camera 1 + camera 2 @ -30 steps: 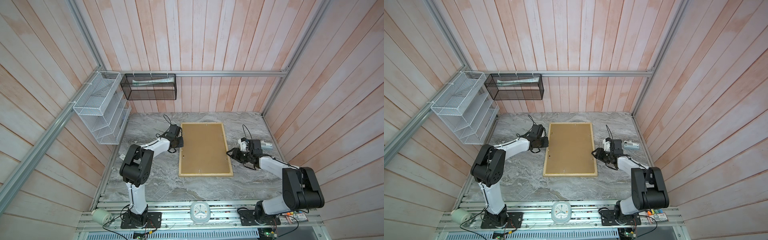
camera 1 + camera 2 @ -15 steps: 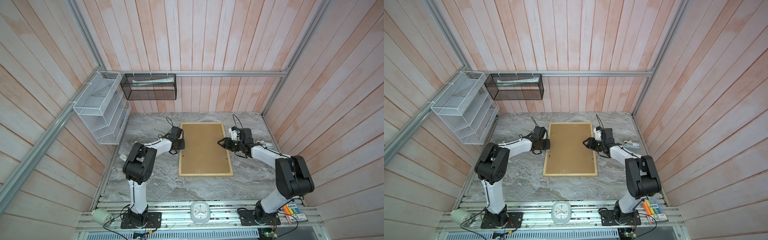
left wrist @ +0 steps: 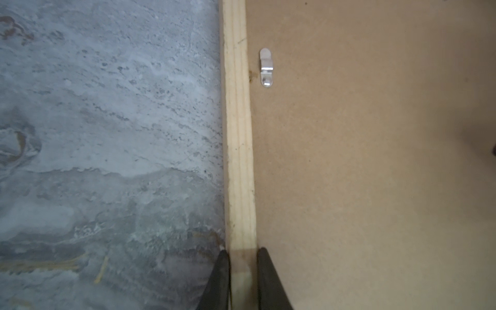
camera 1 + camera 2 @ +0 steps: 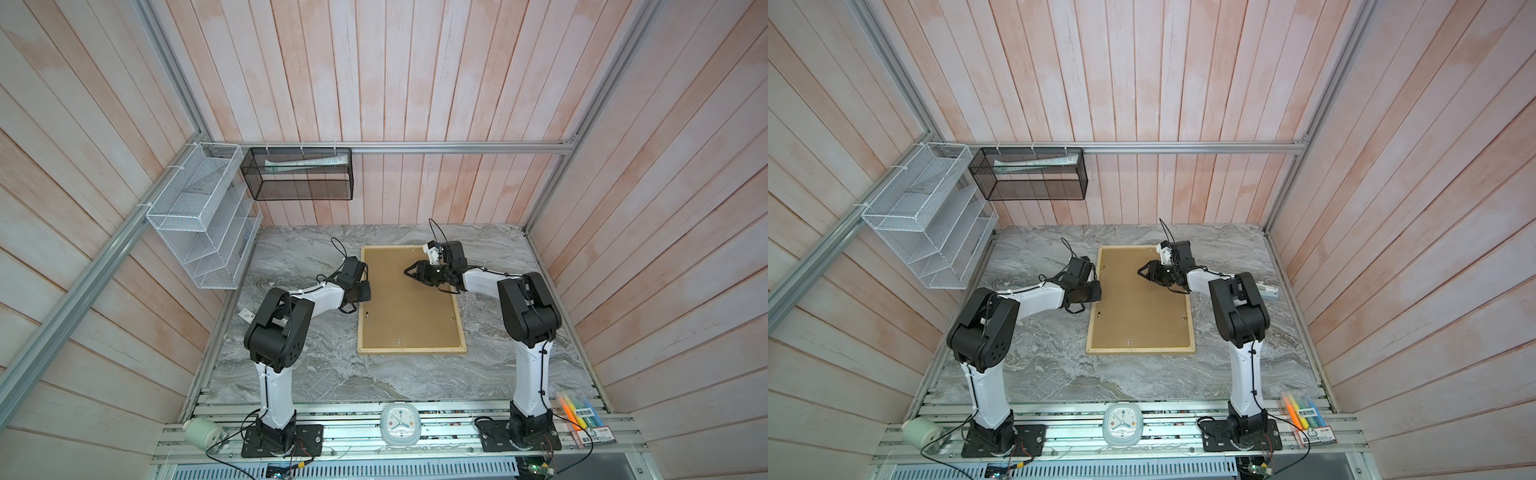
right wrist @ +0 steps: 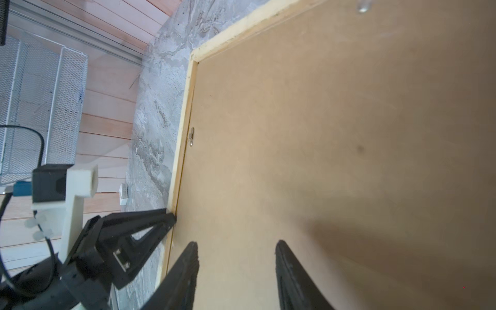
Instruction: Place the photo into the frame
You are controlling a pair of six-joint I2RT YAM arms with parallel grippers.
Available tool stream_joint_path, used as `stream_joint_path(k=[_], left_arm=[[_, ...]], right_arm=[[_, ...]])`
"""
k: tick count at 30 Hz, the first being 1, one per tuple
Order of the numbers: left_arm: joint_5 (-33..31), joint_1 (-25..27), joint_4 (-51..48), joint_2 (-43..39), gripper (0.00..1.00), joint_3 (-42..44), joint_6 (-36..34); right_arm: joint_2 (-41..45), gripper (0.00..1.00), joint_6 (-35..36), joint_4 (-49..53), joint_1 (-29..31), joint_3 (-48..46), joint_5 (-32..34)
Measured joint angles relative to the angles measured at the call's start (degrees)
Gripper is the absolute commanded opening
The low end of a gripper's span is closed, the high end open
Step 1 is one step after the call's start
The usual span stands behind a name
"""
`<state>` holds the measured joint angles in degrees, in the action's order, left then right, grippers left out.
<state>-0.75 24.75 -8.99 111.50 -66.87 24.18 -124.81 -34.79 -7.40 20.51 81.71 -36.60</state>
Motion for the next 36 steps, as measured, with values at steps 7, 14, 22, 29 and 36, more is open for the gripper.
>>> stream_joint_path(k=[7, 14, 22, 29, 36], left_arm=[[-0.5, 3.2, 1.2, -4.5, 0.15, 6.1, 2.2], [0.3, 3.8, 2.9, -6.9, 0.15, 9.8, 3.2], [0.4, 3.8, 5.4, -7.4, 0.15, 11.4, 4.1], [0.5, 3.7, 5.4, -7.4, 0.14, 11.4, 4.2], [0.5, 3.7, 5.4, -7.4, 0.14, 11.4, 4.1]], right_arm=[[-8.5, 0.48, -1.9, 0.8, 4.1, 11.1, -1.6], [-10.9, 0.48, -3.0, 2.4, 7.1, 14.6, -1.8], [-13.9, 0.48, -2.4, 6.4, 9.4, 20.0, -1.8], [-17.9, 0.47, 0.1, 11.9, 10.7, 28.3, -1.4], [-18.8, 0.47, 2.0, 13.5, 11.1, 30.2, -1.5]])
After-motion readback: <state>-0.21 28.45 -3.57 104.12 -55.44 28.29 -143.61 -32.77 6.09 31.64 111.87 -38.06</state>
